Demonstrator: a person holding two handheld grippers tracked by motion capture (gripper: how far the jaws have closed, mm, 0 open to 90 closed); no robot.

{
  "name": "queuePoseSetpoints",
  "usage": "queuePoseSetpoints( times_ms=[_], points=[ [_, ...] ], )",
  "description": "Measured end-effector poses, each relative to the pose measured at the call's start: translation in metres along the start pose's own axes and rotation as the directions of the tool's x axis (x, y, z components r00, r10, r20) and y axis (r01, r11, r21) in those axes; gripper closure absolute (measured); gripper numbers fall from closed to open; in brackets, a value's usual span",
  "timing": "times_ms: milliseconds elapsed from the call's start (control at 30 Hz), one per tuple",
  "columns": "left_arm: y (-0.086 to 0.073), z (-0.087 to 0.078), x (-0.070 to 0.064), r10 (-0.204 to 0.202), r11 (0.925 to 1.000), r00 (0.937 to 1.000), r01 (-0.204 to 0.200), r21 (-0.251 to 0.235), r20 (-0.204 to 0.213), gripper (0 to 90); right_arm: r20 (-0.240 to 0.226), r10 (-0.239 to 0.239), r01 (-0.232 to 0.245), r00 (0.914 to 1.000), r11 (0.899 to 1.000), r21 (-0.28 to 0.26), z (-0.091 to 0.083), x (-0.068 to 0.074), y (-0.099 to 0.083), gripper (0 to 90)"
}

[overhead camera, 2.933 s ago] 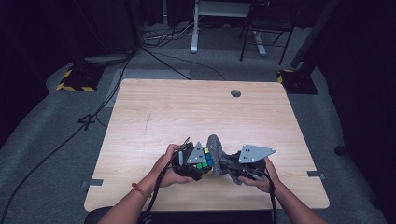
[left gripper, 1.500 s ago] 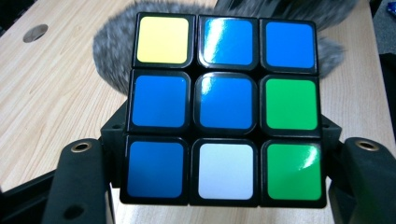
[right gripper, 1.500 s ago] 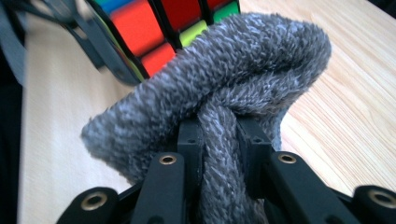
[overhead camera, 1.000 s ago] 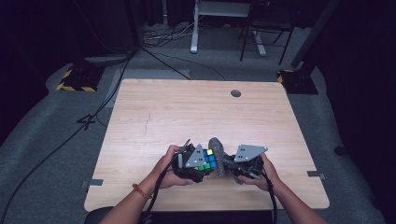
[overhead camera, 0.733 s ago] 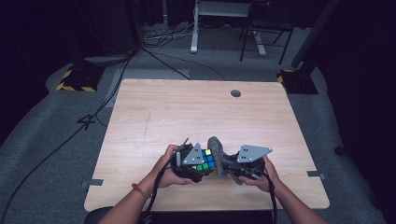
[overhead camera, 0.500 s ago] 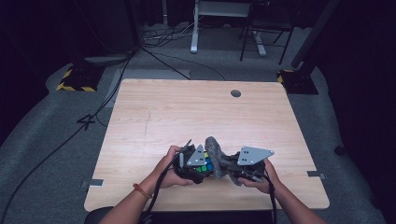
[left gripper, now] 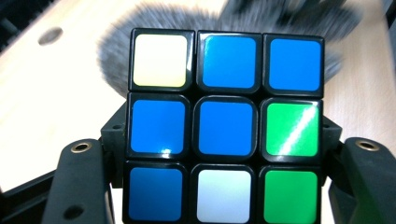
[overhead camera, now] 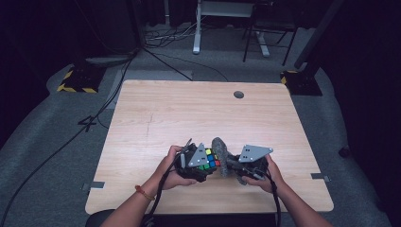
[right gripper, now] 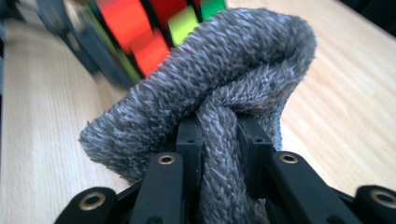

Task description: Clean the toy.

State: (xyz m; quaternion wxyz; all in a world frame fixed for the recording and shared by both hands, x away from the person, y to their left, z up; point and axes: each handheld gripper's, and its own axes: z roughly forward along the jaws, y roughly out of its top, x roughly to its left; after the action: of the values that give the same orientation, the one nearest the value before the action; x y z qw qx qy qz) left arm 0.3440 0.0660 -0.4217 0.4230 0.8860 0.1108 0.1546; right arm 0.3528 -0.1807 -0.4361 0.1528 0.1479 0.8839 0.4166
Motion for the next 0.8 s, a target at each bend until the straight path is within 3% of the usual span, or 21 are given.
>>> queuePoseSetpoints(
  times_ms=[167, 267, 367, 467, 533, 667, 733, 800],
  points=[
    [0.000, -0.002, 0.000, 0.007, 0.9996, 0.9998, -0.007, -0.026, 0.018, 32.9, -0.051, 0.024, -0.025, 0.9984, 0.999, -0.031, 0.001, 0.001, 0.002, 73.9],
    [-0.001, 0.000, -0.001, 0.028, 0.9996, 0.9995, -0.028, -0.009, 0.016, 32.7, -0.052, 0.025, -0.027, 0.9983, 0.998, -0.054, -0.002, 0.003, 0.004, 74.0],
    [-0.002, 0.002, -0.002, 0.028, 0.9996, 0.9994, -0.028, 0.011, 0.018, 32.3, -0.096, 0.047, -0.057, 0.9942, 0.993, -0.102, -0.007, 0.002, 0.004, 74.1],
    [-0.002, 0.006, -0.005, 0.040, 0.9985, 0.9991, -0.040, 0.036, 0.014, 30.7, -0.127, 0.040, -0.059, 0.9911, 0.987, -0.147, -0.011, 0.004, 0.007, 74.1],
    [-0.002, 0.006, -0.003, 0.037, 0.9989, 0.9991, -0.038, 0.029, 0.021, 30.6, -0.095, 0.014, -0.027, 0.9954, 0.990, -0.137, -0.012, 0.008, 0.010, 74.0],
    [-0.002, 0.007, -0.002, 0.023, 0.9994, 0.9992, -0.023, 0.024, 0.032, 29.7, -0.090, 0.006, -0.019, 0.9959, 0.989, -0.145, -0.013, 0.009, 0.010, 74.0],
    [-0.002, 0.007, -0.001, 0.000, 0.9999, 0.9984, -0.001, 0.014, 0.057, 29.4, -0.087, -0.008, -0.004, 0.9962, 0.991, -0.133, -0.012, 0.010, 0.010, 74.0],
    [-0.002, 0.010, -0.003, 0.012, 0.9991, 0.9987, -0.014, 0.039, 0.049, 31.9, -0.080, -0.026, 0.017, 0.9964, 0.993, -0.117, -0.009, 0.012, 0.010, 74.0]
  ],
)
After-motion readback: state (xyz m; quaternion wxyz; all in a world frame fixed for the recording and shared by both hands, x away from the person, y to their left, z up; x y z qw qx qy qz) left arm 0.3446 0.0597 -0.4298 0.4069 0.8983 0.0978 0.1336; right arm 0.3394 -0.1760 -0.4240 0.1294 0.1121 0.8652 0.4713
